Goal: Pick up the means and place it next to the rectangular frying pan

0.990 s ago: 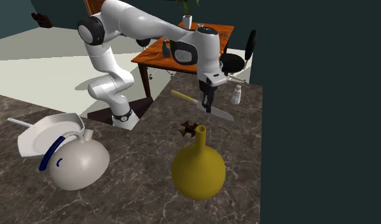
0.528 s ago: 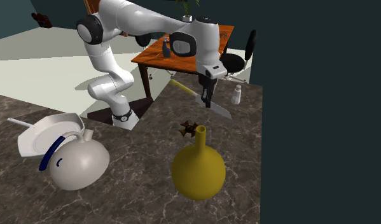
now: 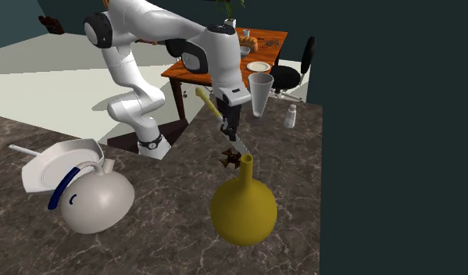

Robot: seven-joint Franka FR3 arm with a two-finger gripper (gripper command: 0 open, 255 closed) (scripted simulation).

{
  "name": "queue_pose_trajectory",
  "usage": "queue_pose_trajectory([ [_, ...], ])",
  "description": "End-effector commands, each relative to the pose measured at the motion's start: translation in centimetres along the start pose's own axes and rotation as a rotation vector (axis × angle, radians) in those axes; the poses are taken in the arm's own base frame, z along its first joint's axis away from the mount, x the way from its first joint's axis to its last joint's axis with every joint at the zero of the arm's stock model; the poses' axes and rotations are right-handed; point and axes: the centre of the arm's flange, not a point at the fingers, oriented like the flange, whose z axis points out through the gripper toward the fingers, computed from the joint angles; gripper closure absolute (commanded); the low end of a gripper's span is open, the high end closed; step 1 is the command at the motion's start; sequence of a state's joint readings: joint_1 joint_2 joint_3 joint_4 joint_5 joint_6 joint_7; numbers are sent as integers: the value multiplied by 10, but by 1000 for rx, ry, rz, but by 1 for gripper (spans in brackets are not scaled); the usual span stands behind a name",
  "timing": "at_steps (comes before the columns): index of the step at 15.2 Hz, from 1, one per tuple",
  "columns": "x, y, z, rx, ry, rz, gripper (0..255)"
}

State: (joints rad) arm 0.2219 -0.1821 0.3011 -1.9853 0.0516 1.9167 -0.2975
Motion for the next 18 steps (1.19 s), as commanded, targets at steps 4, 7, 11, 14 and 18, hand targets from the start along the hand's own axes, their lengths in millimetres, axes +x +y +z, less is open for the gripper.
queue_pose_trajectory([
  [4, -42, 52, -1, 1, 0, -1, 255],
  [7, -67, 83, -3, 1, 0, -1, 255],
  [11, -101, 123, -5, 1, 0, -1, 255],
  [14, -126, 154, -7, 1, 0, -1, 255],
  [18, -159, 195, -9, 1, 0, -1, 255],
])
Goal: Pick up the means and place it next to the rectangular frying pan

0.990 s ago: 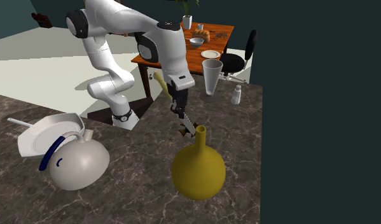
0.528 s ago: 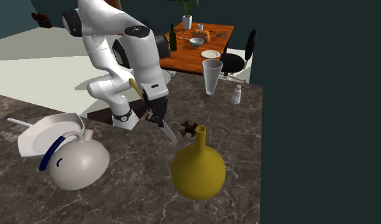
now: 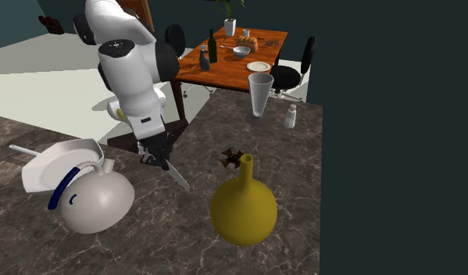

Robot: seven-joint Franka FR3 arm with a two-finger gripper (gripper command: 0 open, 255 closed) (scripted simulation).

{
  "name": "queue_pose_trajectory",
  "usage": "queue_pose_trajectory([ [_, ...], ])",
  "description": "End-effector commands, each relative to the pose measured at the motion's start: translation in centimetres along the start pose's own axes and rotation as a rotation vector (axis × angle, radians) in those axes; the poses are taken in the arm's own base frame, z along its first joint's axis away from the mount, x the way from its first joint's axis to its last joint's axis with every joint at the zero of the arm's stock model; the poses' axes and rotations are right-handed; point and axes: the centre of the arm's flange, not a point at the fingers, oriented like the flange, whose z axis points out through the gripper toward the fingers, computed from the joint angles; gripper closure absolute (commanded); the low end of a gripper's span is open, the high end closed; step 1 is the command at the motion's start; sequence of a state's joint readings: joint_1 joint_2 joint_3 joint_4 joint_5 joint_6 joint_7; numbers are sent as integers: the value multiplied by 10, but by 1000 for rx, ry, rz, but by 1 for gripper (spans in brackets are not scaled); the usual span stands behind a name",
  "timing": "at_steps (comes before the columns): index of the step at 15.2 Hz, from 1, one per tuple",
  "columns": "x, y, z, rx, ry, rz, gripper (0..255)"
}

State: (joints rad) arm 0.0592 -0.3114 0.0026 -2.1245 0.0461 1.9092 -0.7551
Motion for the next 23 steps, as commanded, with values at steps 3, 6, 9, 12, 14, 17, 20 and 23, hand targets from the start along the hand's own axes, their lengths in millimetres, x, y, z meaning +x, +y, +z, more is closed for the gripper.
queue_pose_trajectory([
  [3, -34, 40, -3, 0, 0, -2, 255],
  [6, -59, 70, -5, 0, 0, -2, 255],
  [9, -84, 101, -6, 0, 0, -2, 255],
  [12, -109, 131, -8, 0, 0, -2, 255],
  [14, -126, 152, -9, 0, 0, -2, 255],
  [17, -151, 182, -11, 0, 0, -2, 255],
  [20, -176, 213, -13, 0, 0, -2, 255],
  [23, -201, 244, -15, 0, 0, -2, 255],
])
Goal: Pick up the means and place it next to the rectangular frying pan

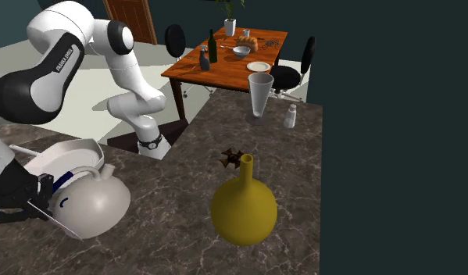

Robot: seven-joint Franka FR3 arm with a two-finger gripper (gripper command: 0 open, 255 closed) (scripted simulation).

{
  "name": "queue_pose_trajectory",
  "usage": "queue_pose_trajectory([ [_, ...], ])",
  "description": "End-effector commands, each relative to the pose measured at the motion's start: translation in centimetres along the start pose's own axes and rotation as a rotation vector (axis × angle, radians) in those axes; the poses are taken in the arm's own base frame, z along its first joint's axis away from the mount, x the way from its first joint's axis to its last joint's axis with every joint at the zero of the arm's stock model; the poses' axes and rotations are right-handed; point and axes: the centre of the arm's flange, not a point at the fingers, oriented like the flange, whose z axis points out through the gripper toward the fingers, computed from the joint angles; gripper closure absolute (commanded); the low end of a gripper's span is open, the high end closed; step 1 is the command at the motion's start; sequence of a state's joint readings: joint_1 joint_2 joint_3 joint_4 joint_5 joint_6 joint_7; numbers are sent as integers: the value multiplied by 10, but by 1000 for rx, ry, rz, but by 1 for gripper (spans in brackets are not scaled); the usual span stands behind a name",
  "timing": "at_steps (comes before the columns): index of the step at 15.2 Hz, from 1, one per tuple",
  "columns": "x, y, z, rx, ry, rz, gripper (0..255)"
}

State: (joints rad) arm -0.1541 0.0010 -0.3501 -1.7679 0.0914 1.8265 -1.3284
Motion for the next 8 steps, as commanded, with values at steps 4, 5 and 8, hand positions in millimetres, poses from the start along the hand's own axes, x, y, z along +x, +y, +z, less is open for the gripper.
queue_pose_trajectory([
  [4, -14, 17, 16, 0, 0, -2, 255],
  [5, -15, 17, 22, 0, 0, -2, 255],
  [8, -16, 17, 37, 0, 0, -2, 255],
])
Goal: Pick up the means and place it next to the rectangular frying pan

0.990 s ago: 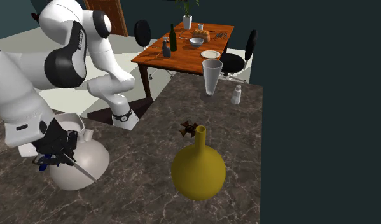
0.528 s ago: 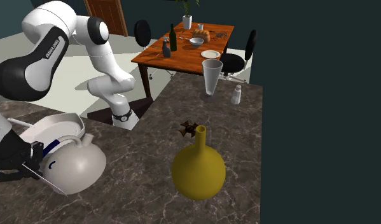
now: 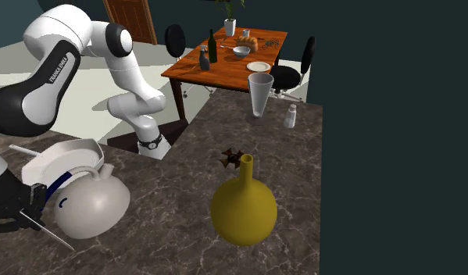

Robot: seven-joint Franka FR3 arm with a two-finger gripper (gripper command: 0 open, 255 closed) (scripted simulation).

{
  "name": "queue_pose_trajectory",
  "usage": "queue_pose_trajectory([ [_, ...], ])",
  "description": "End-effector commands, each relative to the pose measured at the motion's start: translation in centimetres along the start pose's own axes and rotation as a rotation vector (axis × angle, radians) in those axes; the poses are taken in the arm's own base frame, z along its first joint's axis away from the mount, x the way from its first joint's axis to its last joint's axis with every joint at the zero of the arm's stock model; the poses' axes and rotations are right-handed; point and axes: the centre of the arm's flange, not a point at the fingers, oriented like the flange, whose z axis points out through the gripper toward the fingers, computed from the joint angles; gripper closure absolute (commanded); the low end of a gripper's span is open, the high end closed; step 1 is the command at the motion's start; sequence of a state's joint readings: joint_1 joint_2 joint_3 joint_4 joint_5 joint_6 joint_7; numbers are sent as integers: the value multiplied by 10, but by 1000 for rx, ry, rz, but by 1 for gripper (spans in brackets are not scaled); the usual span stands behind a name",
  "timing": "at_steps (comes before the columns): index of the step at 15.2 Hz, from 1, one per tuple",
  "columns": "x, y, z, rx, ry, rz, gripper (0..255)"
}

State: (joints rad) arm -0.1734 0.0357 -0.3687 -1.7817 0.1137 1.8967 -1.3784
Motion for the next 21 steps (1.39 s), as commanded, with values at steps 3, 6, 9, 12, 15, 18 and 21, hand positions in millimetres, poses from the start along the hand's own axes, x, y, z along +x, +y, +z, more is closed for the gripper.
queue_pose_trajectory([
  [3, -2, -1, 35, 26, -11, 1, 255],
  [6, -3, -2, 51, 26, -11, 1, 255],
  [9, -5, -3, 67, 26, -11, 1, 255],
  [12, -7, -4, 82, 26, -11, 1, 255],
  [15, -8, -4, 91, 26, -11, 1, 255],
  [18, -8, -4, 91, 26, -11, 1, 255],
  [21, -8, -4, 91, 26, -11, 1, 255],
])
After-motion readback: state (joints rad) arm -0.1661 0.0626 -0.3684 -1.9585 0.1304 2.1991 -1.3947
